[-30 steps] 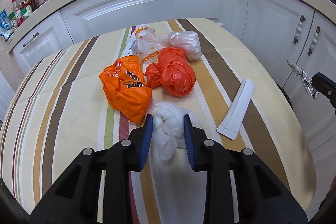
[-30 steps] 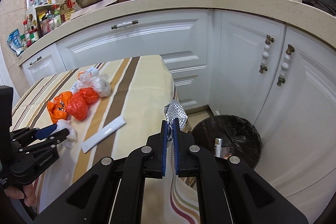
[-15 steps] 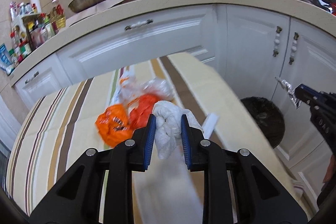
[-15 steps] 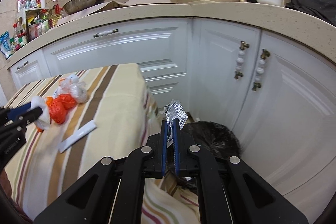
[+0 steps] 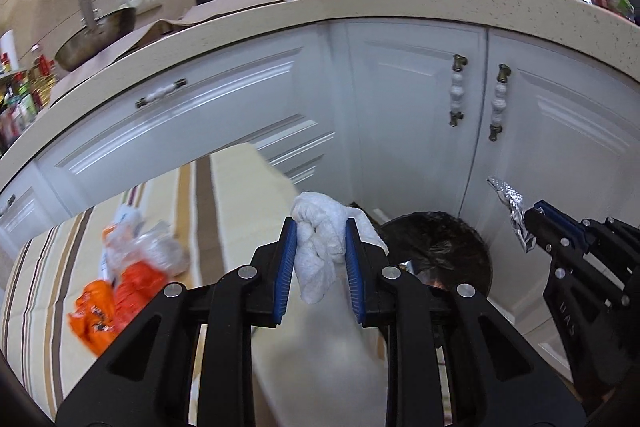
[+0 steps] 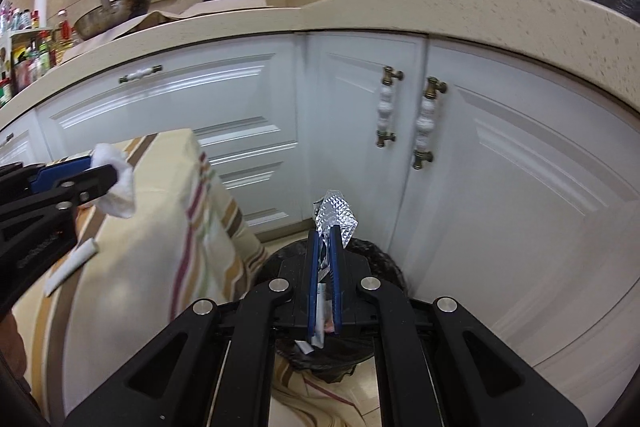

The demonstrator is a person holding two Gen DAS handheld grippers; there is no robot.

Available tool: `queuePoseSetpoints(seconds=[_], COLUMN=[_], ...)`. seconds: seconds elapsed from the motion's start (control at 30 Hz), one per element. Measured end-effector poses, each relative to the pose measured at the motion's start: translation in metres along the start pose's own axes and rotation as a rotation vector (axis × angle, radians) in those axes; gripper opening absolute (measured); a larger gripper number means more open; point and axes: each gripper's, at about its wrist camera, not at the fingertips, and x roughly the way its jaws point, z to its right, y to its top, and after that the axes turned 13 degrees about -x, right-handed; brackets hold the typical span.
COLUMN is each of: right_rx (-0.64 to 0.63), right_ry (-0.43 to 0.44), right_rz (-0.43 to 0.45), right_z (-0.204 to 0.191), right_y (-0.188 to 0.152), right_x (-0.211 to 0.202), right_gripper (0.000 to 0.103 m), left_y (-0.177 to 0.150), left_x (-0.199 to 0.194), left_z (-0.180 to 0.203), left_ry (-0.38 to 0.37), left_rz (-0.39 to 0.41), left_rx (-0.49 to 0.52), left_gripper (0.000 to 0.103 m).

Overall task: Collect trash
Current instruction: 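Carry foil and tissue over the bin and open both grippers, then move both tools back over the table toward the white paper strip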

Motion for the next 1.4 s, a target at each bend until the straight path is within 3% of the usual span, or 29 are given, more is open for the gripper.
queuePoseSetpoints(seconds=[0.43,0.53,0.57,0.63,0.8,0.9,1.17,1.4], right_rx=[0.047,0.066,0.076,0.099,0.155,0.155,0.164,0.132], right_ry=[-0.027,-0.031,-0.025,-0.021,-0.01,-0.016,-0.009,0.044], right_rz=[-0.009,-0.002,0.002,-0.005,-0.031,-0.037,-0.039,-0.006], right_z=[0.039,0.046,0.049,0.054,0.065,0.065,0.053,0.017], right_y=[-0.006,-0.008,-0.009,-0.011,-0.019,-0.02,-0.015,0.007], right_x=[0.038,0.048,0.053,0.063,0.075,0.072,0.047,0.018], right_gripper=[0.006,0.006,0.009,0.03,0.032,0.034,0.039,0.042], left_y=[0.014,0.014,0.013,0.013,0.015,0.017,0.021,0.019], left_x=[0.064,0.081,0.088,0.099,0.113,0.112,0.078,0.029], left_z=[0.059,0.067,0.07,0.074,0.076,0.071,0.048,-0.014], left_ry=[-0.012,0.003,0.016,0.023,0.032,0.03,0.003,0.047], left_rz=[-0.063,-0.071,-0.078,-0.091,-0.111,-0.115,-0.1,-0.067], left_rx=[0.028,0.026,0.032,0.038,0.042,0.025,0.006,-0.051], left_gripper=[0.024,0.031,0.042,0.052,0.054,0.059,0.059,0.059])
